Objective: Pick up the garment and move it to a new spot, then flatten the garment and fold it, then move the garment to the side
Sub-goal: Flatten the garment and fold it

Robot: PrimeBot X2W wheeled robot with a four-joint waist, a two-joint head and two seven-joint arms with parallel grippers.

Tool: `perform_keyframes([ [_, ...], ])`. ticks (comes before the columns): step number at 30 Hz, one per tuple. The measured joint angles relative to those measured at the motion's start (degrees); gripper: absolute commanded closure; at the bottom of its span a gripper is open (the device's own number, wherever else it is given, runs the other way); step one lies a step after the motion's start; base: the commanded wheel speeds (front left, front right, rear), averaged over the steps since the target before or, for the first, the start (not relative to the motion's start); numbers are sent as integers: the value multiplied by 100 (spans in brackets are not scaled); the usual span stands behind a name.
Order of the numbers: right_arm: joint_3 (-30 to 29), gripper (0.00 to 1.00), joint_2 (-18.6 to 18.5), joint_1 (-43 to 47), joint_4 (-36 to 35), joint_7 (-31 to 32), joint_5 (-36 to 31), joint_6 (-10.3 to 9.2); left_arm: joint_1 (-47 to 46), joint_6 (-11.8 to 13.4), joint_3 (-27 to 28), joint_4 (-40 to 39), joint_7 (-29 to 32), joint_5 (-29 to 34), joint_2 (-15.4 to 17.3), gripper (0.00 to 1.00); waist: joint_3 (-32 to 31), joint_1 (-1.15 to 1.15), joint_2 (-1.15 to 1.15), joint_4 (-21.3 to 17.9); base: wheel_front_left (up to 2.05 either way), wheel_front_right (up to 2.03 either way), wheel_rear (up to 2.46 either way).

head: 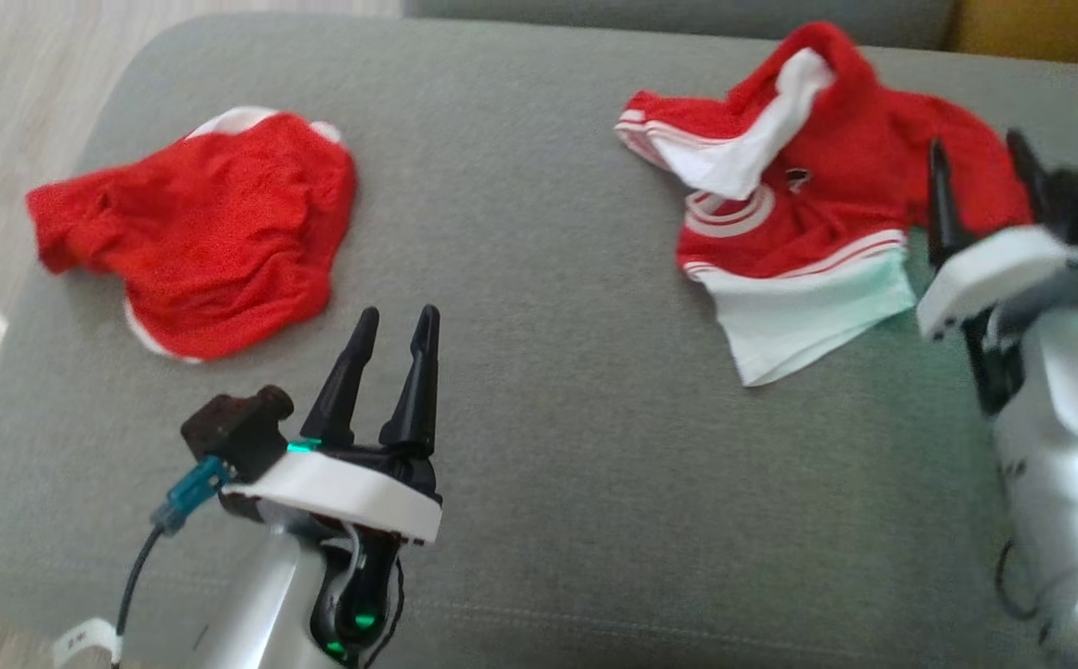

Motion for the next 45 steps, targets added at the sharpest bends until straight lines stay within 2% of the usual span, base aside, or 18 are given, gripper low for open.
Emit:
perform_keyframes([
  [2,-176,0,153,430,-469,-1,189,0,55,1,-7,-3,0,-45,1,0,-79,0,0,-147,0,0,0],
  [3,-176,0,153,430,-469,-1,189,0,55,1,-7,-3,0,-45,1,0,-79,0,0,-147,0,0,0],
  [7,-445,0,441,1425,-1595,-15,468,0,91,2,-59,-3,0,-46,1,0,-181,0,0,-468,0,0,0],
  [11,-347,0,623,2176,-2327,-15,621,0,90,22,-60,14,0,-45,1,0,-198,0,0,-800,0,0,0],
  [15,-283,0,682,2328,-2852,-14,747,0,71,18,-60,129,0,-89,1,0,-157,0,0,-1093,0,0,0],
  [18,-248,0,687,2323,-3178,13,770,0,-68,23,-108,412,0,-349,1,0,-83,0,0,-1286,0,0,0],
  [25,-45,0,743,2346,-3507,69,856,0,-1044,158,-866,1728,9,-1026,-1,0,141,0,0,-1762,0,0,0],
  [30,65,0,755,2346,-3600,68,1010,0,-1696,368,-1149,2449,99,-1462,-10,0,302,0,0,-2100,0,0,0],
  [36,170,0,759,2344,-3609,59,1101,0,-1978,389,-1289,2927,144,-2348,-11,0,443,0,0,-2383,0,0,0],
  [45,407,0,767,2320,-3548,2,1225,0,-2652,433,-1707,3551,134,-2666,-16,0,611,0,0,-2687,0,0,0],
])
